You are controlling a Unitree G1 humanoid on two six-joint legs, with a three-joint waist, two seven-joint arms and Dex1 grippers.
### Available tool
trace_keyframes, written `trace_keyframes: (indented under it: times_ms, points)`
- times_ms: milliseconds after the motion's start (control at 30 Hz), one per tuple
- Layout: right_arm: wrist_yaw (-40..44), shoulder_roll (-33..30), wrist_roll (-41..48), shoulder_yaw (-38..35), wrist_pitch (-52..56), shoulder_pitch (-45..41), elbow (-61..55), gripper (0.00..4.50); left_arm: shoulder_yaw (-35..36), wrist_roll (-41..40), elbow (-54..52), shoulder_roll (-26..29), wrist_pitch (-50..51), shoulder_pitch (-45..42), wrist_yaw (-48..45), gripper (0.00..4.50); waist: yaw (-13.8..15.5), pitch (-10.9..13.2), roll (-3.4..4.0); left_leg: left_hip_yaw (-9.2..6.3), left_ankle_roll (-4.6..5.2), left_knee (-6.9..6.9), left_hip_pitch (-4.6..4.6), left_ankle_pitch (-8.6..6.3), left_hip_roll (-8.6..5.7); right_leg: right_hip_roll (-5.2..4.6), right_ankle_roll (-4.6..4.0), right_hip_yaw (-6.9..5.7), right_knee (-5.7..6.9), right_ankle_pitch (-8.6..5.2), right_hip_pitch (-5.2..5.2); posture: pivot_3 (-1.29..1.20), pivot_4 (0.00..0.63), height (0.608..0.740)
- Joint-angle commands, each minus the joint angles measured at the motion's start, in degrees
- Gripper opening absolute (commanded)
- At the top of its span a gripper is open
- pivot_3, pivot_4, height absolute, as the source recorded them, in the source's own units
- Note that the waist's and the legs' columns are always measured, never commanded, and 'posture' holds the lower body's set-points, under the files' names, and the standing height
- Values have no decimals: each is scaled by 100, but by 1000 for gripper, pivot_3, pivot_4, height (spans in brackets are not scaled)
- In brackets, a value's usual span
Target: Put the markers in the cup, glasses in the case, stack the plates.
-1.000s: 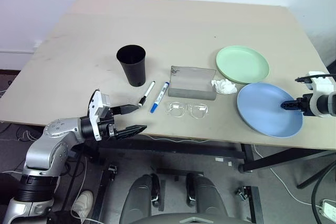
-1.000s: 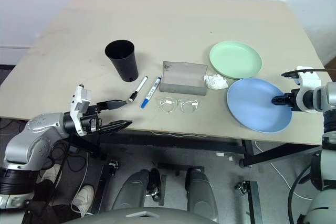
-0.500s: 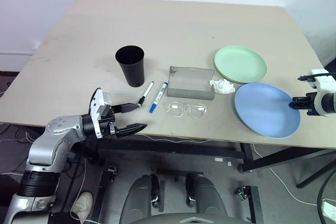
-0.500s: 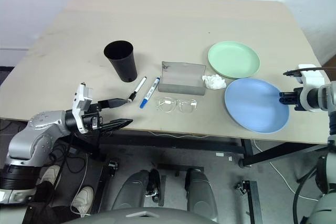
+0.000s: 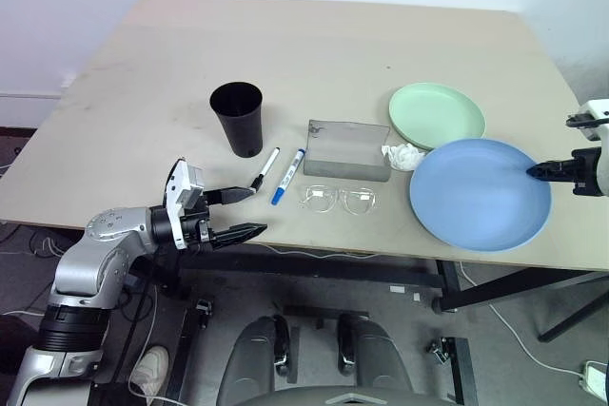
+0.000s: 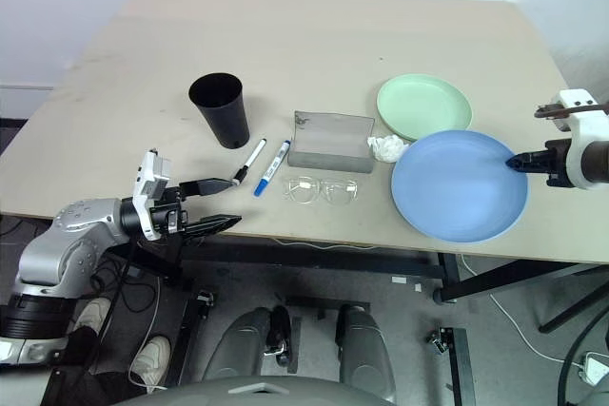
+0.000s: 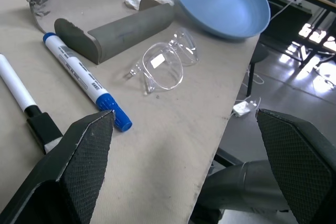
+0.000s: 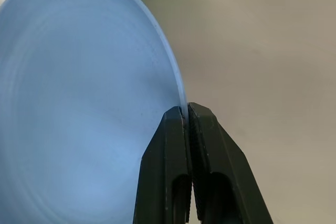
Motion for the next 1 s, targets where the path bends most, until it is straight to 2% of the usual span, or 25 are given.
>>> trace_keyframes:
  times_ms: [33,233,333,467,600,700,833,1000]
  points:
    - [145,-193,330,-509,36,-170,-220,23,69,21,-31,85,-103,-52,-83,4500,-1,0,1,0,0,0,0,0,0,0,0,0,0,0,1,0,150,710]
    - [-565,293,495,-925,283,-1324,496,23,95,29,-19,111,-100,-70,-102,4500,-31,1,4,3,0,0,-4,0,3,0,-1,0,0,1,-4,0,150,710]
    - [-1320,814,283,-967,253,-2029,1038,23,101,27,-7,113,-92,-103,-95,4500,-31,1,3,25,-1,0,-3,0,20,-2,-11,-8,0,8,-6,0,150,710]
    - [-2907,1674,-138,-1211,-95,-2901,2106,23,88,47,-20,107,-113,-121,-73,4500,-48,1,3,44,-4,-2,-5,1,29,-3,-20,-7,1,15,-20,0,150,710]
    - [-3666,2288,-311,-1300,-869,-3232,2947,23,117,51,-81,111,-117,-96,-31,4500,-24,1,4,62,-42,-2,-32,25,35,-2,-26,-7,6,22,-50,0,150,710]
    - [-4003,2498,-384,-1324,-1440,-3383,3477,23,147,60,-121,120,-120,-72,15,4500,-19,1,4,71,-38,3,-71,28,33,1,-5,-8,15,35,-85,0,150,710]
    - [-4586,2630,-175,-1782,-2240,-3696,4346,23,206,48,-244,135,-104,33,121,4500,-42,1,5,81,-23,5,-71,36,30,11,7,-8,16,40,-83,0,150,710]
    - [-4836,2677,-129,-2004,-2881,-3971,4949,23,278,-4,-441,167,-57,214,238,4500,-62,1,5,82,-27,9,-59,39,37,19,10,-6,23,42,-76,0,150,710]
